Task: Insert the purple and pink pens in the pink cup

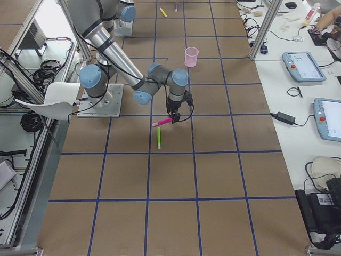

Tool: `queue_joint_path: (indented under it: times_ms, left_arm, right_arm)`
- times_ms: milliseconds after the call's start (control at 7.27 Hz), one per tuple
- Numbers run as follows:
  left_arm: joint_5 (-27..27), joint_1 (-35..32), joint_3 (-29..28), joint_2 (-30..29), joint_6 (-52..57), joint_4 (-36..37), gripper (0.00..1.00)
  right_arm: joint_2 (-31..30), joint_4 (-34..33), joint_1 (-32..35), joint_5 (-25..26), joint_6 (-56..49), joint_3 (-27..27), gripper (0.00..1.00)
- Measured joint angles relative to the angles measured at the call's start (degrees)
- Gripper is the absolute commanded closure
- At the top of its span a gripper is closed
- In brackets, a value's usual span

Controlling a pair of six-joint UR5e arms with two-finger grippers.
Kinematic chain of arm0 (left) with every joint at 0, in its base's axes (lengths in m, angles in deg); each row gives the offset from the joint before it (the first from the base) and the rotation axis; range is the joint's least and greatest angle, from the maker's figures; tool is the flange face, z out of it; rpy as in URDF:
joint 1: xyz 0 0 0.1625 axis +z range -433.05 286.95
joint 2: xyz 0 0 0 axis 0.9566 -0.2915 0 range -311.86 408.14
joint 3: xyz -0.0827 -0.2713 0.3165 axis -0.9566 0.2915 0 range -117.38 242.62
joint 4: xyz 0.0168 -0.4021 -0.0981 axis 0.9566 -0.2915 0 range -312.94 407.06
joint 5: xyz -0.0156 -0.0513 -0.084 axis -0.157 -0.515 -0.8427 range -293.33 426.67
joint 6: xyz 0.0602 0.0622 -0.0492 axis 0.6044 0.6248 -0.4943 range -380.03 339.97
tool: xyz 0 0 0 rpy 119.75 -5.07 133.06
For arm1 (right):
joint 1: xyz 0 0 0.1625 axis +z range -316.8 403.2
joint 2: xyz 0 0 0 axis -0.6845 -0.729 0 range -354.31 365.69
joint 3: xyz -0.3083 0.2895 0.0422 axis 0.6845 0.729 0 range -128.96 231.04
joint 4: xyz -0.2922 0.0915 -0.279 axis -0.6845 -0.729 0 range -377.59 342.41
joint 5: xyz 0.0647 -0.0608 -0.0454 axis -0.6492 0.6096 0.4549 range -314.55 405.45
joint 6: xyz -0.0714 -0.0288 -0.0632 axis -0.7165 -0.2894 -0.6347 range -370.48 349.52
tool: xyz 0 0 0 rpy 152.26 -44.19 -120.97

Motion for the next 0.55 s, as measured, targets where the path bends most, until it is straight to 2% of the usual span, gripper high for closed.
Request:
queue_joint_path:
  times_ms: [138, 275, 412, 550]
  left_arm:
    - [-0.06, 0.48, 0.91, -1.31, 6.37, 0.27, 0.06]
    - [-0.39, 0.7, 1.27, -2.23, 9.74, 0.38, 0.09]
    - [-1.15, 0.77, 1.27, -3.0, 11.43, 0.35, 0.19]
    - [-1.85, 0.78, 1.38, -3.6, 12.43, 0.29, 0.37]
  right_arm:
    - [0.38, 0.01, -0.11, -0.04, 0.12, 0.0, 0.34]
    - [0.6, 0.01, -0.13, -0.06, 0.22, 0.0, 0.41]
    - [0.74, 0.03, -0.15, -0.04, 0.31, 0.02, 0.57]
    - [0.9, 0.05, -0.16, -0.01, 0.44, 0.08, 0.96]
